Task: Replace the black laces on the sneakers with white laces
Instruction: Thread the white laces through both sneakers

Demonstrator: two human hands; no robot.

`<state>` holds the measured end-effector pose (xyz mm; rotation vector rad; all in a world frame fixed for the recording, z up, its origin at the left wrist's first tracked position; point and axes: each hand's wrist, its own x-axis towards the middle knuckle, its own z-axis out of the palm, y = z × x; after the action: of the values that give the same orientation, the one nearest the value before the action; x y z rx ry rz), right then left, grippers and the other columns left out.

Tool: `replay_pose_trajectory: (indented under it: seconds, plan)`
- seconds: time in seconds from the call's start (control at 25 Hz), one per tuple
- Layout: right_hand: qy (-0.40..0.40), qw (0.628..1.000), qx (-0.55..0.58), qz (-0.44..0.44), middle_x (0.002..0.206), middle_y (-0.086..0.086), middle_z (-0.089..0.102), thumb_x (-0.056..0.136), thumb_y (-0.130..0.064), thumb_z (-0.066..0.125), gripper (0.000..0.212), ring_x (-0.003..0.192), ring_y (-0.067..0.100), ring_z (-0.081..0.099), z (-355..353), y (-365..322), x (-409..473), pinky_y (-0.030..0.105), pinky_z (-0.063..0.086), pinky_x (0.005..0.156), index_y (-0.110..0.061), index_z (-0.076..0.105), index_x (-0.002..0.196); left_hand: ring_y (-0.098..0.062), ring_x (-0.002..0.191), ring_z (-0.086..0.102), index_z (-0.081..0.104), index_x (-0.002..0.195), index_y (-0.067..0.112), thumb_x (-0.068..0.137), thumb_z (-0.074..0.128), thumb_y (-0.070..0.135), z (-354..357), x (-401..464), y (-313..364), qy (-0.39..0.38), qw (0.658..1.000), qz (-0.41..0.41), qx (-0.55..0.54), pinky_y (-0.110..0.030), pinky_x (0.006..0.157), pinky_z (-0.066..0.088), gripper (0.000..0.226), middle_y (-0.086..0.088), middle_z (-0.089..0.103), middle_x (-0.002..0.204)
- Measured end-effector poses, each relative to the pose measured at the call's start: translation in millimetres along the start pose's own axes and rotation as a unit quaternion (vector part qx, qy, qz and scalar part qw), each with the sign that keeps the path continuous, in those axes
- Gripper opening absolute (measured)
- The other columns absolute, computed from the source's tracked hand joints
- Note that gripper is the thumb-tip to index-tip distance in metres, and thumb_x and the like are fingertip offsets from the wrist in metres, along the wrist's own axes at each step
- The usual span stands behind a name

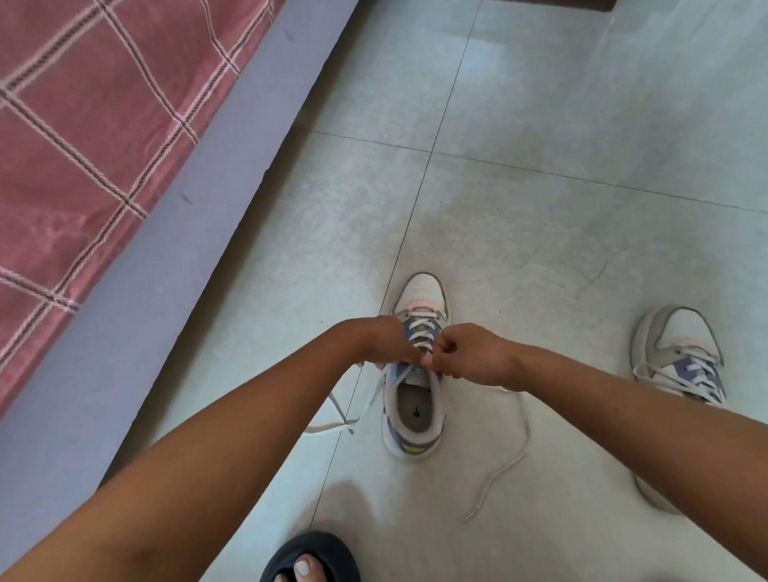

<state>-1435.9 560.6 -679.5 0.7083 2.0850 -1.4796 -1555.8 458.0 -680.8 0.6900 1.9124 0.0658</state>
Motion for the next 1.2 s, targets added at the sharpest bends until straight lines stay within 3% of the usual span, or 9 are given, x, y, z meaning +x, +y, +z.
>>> replay_pose_trajectory:
  seconds: [0.2, 0.32, 0.44, 0.56, 0.72, 0.88, 1.0, 1.2]
  plan:
    - [0.004, 0.999, 0.020, 0.026, 0.068, 0.002, 0.050, 0.093, -0.024, 0.058, 0.022, 0.061, 0.012, 0.043, -7.9, 0.9, -3.3, 0.023, 0.041, 0.058, -0.014, 0.050, 0.075, -0.011, 0.080, 0.052, 0.067, 0.070, 0.022, 0.088, 0.056, 0.045, -5.5, -12.4, -23.1, -0.021, 0.990, 0.032, -0.137, -0.025, 0.069, 0.045, 0.032, 0.005, 0.056, 0.080]
    - [-0.003, 0.998, 0.050, 0.046, 0.067, 0.004, 0.048, 0.094, -0.025, 0.057, 0.021, 0.055, 0.014, 0.036, -13.7, 4.0, -5.6, 0.022, 0.034, 0.049, -0.012, 0.049, 0.079, -0.012, 0.081, 0.056, 0.070, 0.070, 0.021, 0.091, 0.056, 0.040, -7.7, -21.0, -44.2, 0.003, 0.952, 0.078, -0.296, -0.031, 0.085, 0.046, 0.031, 0.001, 0.061, 0.080]
    - [0.003, 0.997, 0.057, 0.052, 0.067, 0.004, 0.047, 0.094, -0.024, 0.057, 0.021, 0.055, 0.014, 0.032, -19.2, 7.3, -7.4, 0.022, 0.030, 0.047, -0.010, 0.047, 0.081, -0.014, 0.073, 0.064, 0.065, 0.070, 0.015, 0.090, 0.056, 0.034, -23.6, -28.2, -64.2, 0.034, 0.872, 0.103, -0.478, -0.037, 0.092, 0.048, 0.029, 0.000, 0.062, 0.069]
    - [0.002, 0.998, 0.043, 0.053, 0.067, 0.005, 0.048, 0.094, -0.023, 0.056, 0.022, 0.055, 0.015, 0.033, -19.0, 11.9, -9.4, 0.022, 0.031, 0.047, -0.010, 0.047, 0.078, -0.011, 0.062, 0.060, 0.058, 0.067, 0.018, 0.091, 0.054, 0.036, -46.4, -34.0, -83.4, 0.097, 0.762, 0.112, -0.630, -0.036, 0.088, 0.047, 0.030, 0.004, 0.054, 0.062]
    - [-0.007, 0.997, 0.044, 0.055, 0.066, 0.004, 0.045, 0.094, -0.023, 0.056, 0.024, 0.055, 0.015, 0.029, -13.8, 17.5, -11.1, 0.023, 0.026, 0.047, -0.011, 0.045, 0.076, -0.004, 0.057, 0.056, 0.056, 0.075, 0.022, 0.096, 0.047, 0.035, -68.4, -38.3, -109.5, 0.195, 0.632, 0.123, -0.740, -0.029, 0.081, 0.045, 0.026, 0.011, 0.054, 0.059]
    - [-0.005, 0.997, 0.053, 0.056, 0.066, 0.005, 0.044, 0.094, -0.022, 0.057, 0.026, 0.056, 0.015, 0.027, -14.1, 18.4, -9.4, 0.024, 0.025, 0.047, -0.012, 0.045, 0.074, -0.005, 0.065, 0.053, 0.059, 0.079, 0.021, 0.098, 0.045, 0.030, -81.4, -38.7, -133.7, 0.269, 0.514, 0.115, -0.806, -0.023, 0.075, 0.044, 0.025, 0.010, 0.056, 0.064]
    - [-0.003, 0.997, 0.049, 0.058, 0.067, 0.005, 0.045, 0.094, -0.023, 0.057, 0.025, 0.056, 0.015, 0.028, -14.6, 19.7, -8.4, 0.023, 0.026, 0.047, -0.011, 0.046, 0.075, -0.004, 0.069, 0.056, 0.061, 0.079, 0.023, 0.097, 0.047, 0.030, -82.6, -35.9, -147.2, 0.309, 0.480, 0.084, -0.817, -0.024, 0.073, 0.045, 0.024, 0.012, 0.061, 0.068]
    - [-0.002, 0.998, 0.042, 0.056, 0.065, 0.004, 0.045, 0.094, -0.023, 0.057, 0.026, 0.055, 0.015, 0.028, -13.7, 19.1, -8.2, 0.023, 0.025, 0.046, -0.011, 0.046, 0.074, -0.007, 0.076, 0.060, 0.065, 0.081, 0.018, 0.095, 0.054, 0.026, -76.5, -35.4, -159.5, 0.361, 0.432, 0.051, -0.825, -0.028, 0.082, 0.048, 0.020, 0.008, 0.069, 0.071]
